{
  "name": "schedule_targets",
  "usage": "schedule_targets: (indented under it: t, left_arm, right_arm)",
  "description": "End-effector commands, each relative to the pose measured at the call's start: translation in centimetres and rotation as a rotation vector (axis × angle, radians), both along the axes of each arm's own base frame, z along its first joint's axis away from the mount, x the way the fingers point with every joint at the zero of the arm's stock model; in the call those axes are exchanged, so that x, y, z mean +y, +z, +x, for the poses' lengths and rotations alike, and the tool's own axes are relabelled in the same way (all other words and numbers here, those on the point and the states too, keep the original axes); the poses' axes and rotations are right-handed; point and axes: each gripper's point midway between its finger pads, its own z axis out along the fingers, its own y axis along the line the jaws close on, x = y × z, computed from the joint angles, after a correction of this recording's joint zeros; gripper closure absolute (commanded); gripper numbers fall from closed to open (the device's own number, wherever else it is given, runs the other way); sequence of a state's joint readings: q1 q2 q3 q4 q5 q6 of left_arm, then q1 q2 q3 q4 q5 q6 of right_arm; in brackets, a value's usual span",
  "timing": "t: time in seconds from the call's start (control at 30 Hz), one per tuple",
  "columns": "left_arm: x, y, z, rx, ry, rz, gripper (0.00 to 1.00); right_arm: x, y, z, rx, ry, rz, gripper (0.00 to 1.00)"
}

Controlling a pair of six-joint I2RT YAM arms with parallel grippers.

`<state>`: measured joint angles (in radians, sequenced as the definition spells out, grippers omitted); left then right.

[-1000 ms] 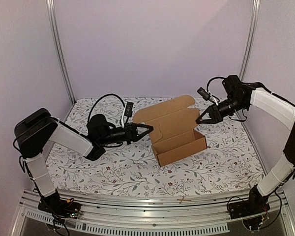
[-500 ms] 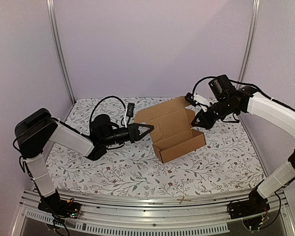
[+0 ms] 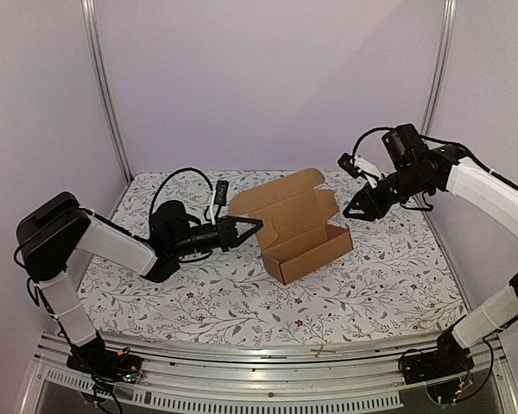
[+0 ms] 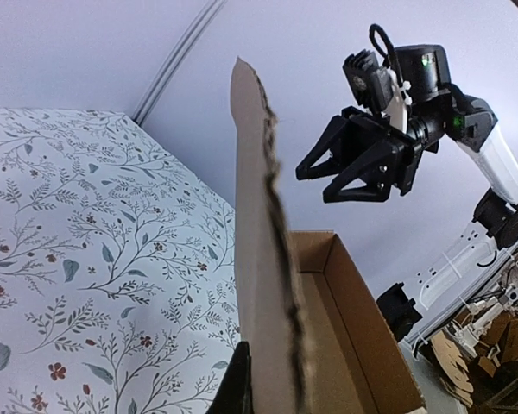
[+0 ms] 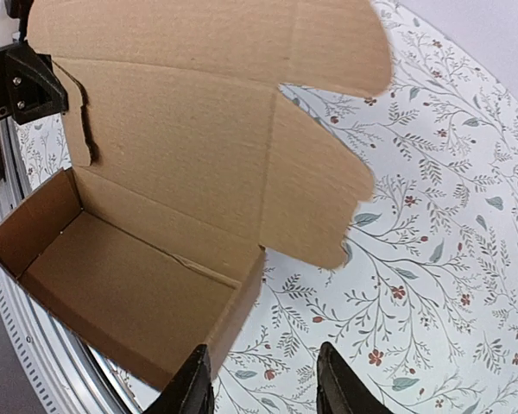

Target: Fold the paper box

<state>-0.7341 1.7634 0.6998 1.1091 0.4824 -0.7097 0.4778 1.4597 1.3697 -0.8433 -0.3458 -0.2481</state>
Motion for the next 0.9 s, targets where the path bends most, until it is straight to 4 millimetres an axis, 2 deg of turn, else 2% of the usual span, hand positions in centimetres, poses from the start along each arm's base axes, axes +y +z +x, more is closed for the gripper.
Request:
schedule_targets:
  t: [0.0,0.13,0.2,0.4,0.53,0.7,0.87]
  left_arm:
    - [1.2,1.2,-1.8,-0.056,-0.142,-0.022,1.0]
    - [1.1,1.9,-3.7,-0.055,-0.27,-0.049,1.0]
    - [1.1,2.3,-4.4,-0.061,-0.309,-0.061,1.0]
    - [1.2,2.7,-4.8,-0.068,-0.323,-0.083,1.0]
    - [1.2,2.6,-4.1,-0.065,-0.289,-0.083,1.0]
    - [1.3,2.2,-3.1,-0.061,-0.231,-0.068,1.0]
    - [1.4,2.2,-2.7,-0.06,-0.218,-0.071,1.0]
  right_arm:
    - [-2.7,5.3,-0.4,-0.047,0.008,0.172,0.6]
    - [-3.5,5.4,0.4,0.001,0.014,0.277,0.6]
    - [-3.6,4.5,1.4,0.021,0.004,0.283,0.6]
    - [-1.6,2.6,2.3,0.153,0.063,0.4,0.61]
    - [-0.1,2.2,1.1,0.237,0.139,0.481,0.61]
    - [1.2,2.6,-1.8,0.279,0.256,0.533,0.61]
    - [2.0,2.2,-3.3,0.303,0.313,0.529,0.61]
